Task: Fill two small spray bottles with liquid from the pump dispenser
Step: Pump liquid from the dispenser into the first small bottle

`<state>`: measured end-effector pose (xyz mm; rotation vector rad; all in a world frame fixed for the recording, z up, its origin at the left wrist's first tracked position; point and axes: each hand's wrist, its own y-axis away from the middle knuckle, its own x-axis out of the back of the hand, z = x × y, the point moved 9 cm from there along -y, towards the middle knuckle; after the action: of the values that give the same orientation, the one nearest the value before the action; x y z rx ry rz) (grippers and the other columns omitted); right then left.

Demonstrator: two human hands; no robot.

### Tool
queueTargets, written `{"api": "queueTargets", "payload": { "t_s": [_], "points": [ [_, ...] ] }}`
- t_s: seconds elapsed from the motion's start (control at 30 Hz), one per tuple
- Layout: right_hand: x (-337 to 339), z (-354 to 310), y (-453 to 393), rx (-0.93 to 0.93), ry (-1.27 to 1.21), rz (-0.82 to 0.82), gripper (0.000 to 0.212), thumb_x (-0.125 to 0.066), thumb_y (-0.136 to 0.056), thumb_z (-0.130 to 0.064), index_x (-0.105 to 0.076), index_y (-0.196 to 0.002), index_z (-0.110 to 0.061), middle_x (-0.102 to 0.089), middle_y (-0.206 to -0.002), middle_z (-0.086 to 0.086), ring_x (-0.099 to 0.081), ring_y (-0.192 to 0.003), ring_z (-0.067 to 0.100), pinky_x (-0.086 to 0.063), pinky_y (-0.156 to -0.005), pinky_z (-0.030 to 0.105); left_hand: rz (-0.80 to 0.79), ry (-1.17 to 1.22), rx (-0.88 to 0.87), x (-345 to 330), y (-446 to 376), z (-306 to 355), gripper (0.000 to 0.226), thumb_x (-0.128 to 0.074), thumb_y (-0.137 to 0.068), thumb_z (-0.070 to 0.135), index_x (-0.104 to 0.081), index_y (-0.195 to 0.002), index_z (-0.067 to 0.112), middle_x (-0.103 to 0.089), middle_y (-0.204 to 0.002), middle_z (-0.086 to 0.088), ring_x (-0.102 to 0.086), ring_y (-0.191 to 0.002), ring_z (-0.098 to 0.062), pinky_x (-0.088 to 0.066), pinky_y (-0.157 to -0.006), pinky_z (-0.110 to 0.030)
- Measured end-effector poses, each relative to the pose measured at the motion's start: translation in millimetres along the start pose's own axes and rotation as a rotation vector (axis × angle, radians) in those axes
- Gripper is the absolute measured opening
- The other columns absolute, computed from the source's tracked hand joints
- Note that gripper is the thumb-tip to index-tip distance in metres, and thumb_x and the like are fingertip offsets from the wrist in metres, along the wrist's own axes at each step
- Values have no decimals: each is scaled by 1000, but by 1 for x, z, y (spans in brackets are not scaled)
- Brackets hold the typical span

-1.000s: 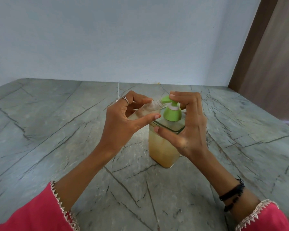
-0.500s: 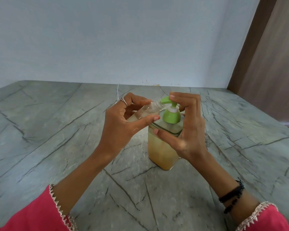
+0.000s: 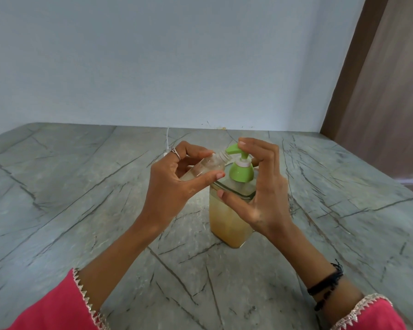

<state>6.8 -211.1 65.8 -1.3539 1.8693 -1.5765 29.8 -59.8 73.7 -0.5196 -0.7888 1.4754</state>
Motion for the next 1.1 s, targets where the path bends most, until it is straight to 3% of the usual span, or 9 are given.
{"api": "queueTargets", "payload": {
  "t_s": [0.23, 0.37, 0.5, 0.73, 0.87, 1.1],
  "points": [
    [0, 0, -3, 7, -9, 10, 62, -66, -67, -46, -40, -118, -23, -34, -116, -20, -45, -98, -12, -45, -60, 29, 12, 11, 2, 1, -1, 0, 30, -78, -61, 37, -63, -87, 36, -68, -90, 18, -67, -87, -8, -53, -74, -18],
    [-1, -2, -6, 22, 7, 0, 59, -64, -65, -47, -42, -114, -21, -39, -111, -13, -51, -91, 3, -45, -57, 30, 12, -5, 19, 0, 1, -1, 33, -81, -61, 34, -62, -88, 33, -68, -90, 17, -67, -86, -7, -53, -73, -17],
    [0, -3, -5, 18, 17, -4, 59, -65, -66, -46, -41, -114, -20, -40, -112, -9, -53, -90, 6, -49, -56, 35, 6, -1, 25, -1, 1, -1, 33, -81, -61, 32, -62, -88, 32, -68, -89, 19, -67, -86, -6, -53, -74, -17],
    [-1, -1, 1, 18, 47, -59, 68, -67, -72, -45, -35, -129, -25, -36, -131, -10, -52, -104, 1, -54, -57, 33, 9, 39, 36, -2, 2, 0, 29, -77, -60, 39, -64, -86, 36, -69, -91, 17, -68, -88, -9, -53, -75, -18],
    [-2, -1, 1, 20, 70, -119, 80, -68, -69, -58, -30, -133, -27, -32, -136, -9, -49, -110, 1, -57, -58, 33, 8, 35, 36, -1, 1, -1, 29, -77, -59, 40, -64, -85, 39, -69, -92, 16, -68, -89, -9, -55, -76, -21],
    [-1, 2, -2, -17, 13, -51, 70, -72, -67, -47, -37, -124, -28, -31, -122, -22, -43, -106, -15, -52, -60, 31, 14, -8, 25, -1, 1, 0, 32, -77, -61, 38, -62, -89, 32, -69, -92, 15, -67, -87, -8, -54, -75, -20]
  ]
}}
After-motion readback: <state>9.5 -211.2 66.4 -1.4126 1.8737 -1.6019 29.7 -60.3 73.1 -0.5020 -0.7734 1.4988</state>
